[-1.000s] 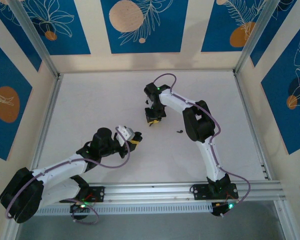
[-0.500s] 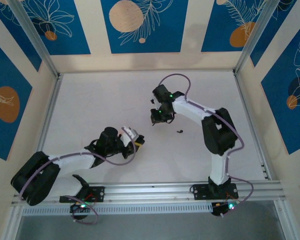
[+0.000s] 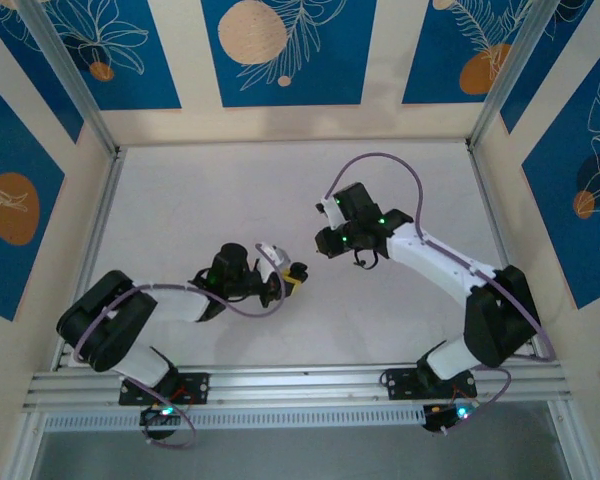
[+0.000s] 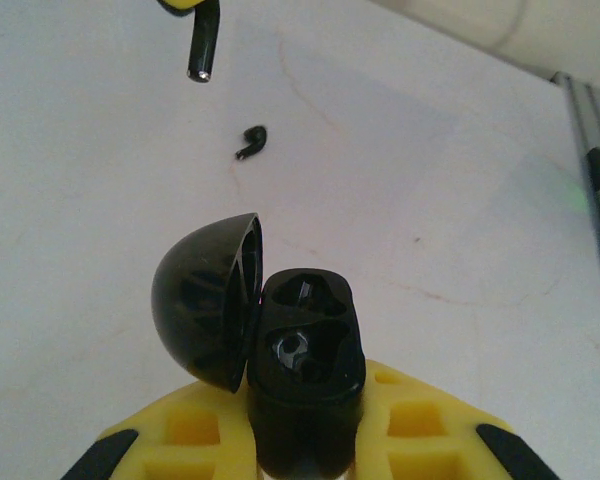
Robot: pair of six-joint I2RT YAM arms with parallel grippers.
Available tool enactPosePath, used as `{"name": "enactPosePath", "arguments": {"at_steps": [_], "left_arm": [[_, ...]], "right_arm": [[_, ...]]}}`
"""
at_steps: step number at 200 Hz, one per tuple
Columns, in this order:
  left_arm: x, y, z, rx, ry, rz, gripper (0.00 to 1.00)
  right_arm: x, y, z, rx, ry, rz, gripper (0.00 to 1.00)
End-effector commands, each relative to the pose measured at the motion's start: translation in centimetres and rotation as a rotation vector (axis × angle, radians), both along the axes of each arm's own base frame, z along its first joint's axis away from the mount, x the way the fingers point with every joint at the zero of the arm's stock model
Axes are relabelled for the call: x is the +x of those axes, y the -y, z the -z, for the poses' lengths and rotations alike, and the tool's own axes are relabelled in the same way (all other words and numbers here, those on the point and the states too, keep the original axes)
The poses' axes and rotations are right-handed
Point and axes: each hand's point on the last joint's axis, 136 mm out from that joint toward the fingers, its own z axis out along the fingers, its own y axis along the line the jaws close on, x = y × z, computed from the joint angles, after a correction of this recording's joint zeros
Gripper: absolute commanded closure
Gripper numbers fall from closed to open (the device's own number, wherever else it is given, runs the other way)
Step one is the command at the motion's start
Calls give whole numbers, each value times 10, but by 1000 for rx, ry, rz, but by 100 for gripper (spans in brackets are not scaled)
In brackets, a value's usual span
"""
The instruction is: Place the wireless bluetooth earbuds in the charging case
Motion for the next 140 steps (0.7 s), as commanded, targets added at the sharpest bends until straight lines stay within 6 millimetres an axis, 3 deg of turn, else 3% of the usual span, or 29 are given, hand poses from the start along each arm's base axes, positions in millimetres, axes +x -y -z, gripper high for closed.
{"name": "enactPosePath", "arguments": {"at_steps": [1,68,140], "left_arm": [[2,13,-24,-99,21,66,88],[-7,23,-38,-162,8,157,88],[-11,26,-51,-211,16,194,87]], "right_arm": [[-16,-11,-19,37,106,-137,84],[-60,-22,-34,85,170,-350,84],[-67,-29,-22,-39,190,-436,84]]}}
